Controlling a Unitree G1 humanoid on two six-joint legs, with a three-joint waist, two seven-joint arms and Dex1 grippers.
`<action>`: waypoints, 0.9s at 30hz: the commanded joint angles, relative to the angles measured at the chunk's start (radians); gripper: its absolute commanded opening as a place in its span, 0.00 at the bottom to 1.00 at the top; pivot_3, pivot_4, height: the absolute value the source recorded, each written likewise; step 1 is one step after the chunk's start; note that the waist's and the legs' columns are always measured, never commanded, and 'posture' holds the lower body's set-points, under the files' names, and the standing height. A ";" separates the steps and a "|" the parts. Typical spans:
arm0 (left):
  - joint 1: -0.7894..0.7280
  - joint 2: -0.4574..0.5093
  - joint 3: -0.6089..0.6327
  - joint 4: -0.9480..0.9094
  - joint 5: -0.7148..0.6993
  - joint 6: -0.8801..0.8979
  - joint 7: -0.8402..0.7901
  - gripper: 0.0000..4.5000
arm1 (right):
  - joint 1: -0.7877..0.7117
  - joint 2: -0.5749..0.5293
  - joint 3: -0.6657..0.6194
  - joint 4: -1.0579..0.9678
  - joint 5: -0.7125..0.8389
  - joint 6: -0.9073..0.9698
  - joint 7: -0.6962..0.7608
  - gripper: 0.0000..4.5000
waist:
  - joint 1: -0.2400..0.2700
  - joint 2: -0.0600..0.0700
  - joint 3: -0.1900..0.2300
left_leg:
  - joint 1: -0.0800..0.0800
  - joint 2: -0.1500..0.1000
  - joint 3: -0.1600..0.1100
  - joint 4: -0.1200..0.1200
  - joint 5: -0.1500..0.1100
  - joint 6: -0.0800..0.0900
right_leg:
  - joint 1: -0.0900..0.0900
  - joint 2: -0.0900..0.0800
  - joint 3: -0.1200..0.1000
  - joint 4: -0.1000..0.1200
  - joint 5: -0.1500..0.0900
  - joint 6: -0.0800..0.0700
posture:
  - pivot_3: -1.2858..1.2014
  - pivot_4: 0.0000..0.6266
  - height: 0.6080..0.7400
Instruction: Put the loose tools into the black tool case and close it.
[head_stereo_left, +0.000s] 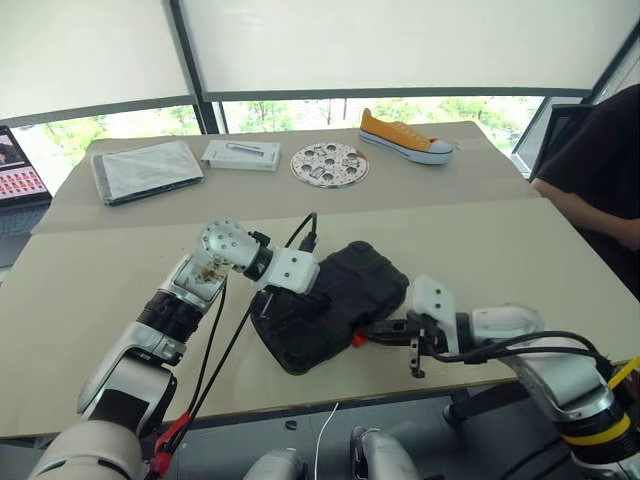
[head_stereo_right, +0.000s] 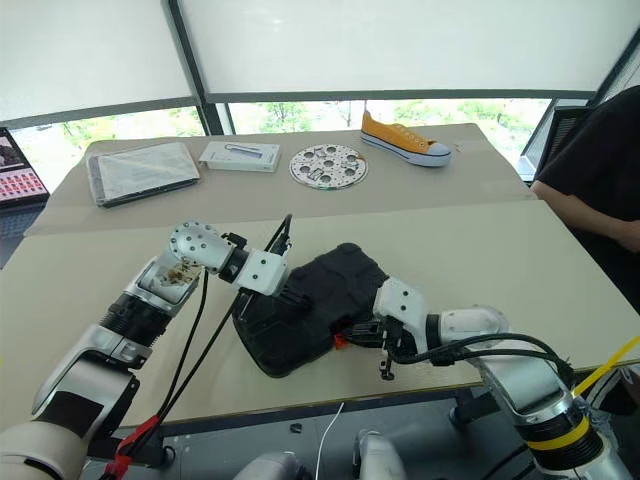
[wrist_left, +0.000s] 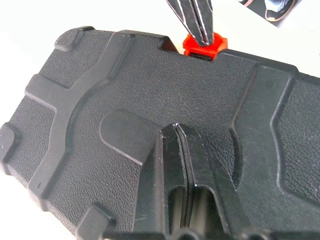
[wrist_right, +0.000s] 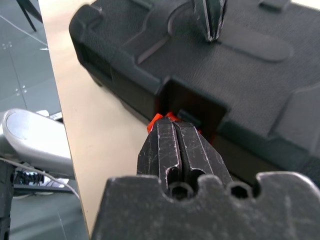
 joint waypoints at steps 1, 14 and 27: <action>0.030 0.017 -0.033 0.031 0.054 0.008 -0.008 0.01 | 0.039 -0.030 -0.034 -0.044 0.001 -0.012 0.007 0.00 | 0.001 0.000 0.000 | 0.000 0.000 0.000 0.000 0.000 0.000 | 0.000 0.000 0.000 0.000 0.000 0.000 | 0.52 0.24 0.98; 0.022 -0.001 -0.045 0.041 0.056 -0.004 -0.011 0.01 | 0.153 -0.010 -0.047 -0.059 0.002 -0.001 -0.045 0.00 | -0.003 0.000 0.000 | 0.001 0.000 0.000 -0.001 0.000 0.000 | 0.000 0.000 0.000 0.000 -0.002 0.003 | 0.52 0.24 0.98; 0.028 -0.006 -0.053 0.034 0.064 -0.021 -0.022 0.01 | -0.008 0.123 -0.067 -0.010 -0.061 -0.122 -0.097 0.00 | -0.006 0.000 0.000 | 0.001 0.000 0.000 -0.001 0.000 0.000 | 0.000 0.000 0.001 0.000 -0.001 0.001 | 0.52 0.24 0.98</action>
